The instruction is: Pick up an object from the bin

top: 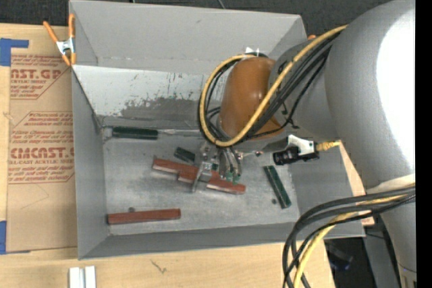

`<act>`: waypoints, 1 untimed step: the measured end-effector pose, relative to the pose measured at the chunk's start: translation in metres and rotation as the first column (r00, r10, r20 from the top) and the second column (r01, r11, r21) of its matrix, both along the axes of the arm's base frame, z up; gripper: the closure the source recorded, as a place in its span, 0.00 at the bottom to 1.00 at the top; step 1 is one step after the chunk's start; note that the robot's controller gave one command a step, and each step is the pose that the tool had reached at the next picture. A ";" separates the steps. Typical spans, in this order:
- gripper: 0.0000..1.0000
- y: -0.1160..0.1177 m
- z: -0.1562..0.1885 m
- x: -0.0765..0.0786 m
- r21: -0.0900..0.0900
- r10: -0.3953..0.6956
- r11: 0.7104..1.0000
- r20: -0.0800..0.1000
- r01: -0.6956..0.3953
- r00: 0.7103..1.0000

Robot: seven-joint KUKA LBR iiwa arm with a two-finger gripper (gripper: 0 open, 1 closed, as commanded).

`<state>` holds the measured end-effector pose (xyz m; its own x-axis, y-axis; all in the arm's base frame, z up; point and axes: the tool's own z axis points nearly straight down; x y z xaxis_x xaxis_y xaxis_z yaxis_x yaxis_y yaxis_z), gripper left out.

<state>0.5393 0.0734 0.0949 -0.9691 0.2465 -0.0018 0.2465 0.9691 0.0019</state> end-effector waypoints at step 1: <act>1.00 0.000 0.014 0.000 -0.001 -0.001 1.000 -0.003 0.001 1.000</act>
Offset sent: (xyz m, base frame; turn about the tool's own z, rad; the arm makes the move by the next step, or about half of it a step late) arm 0.0000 0.0000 0.0667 0.0000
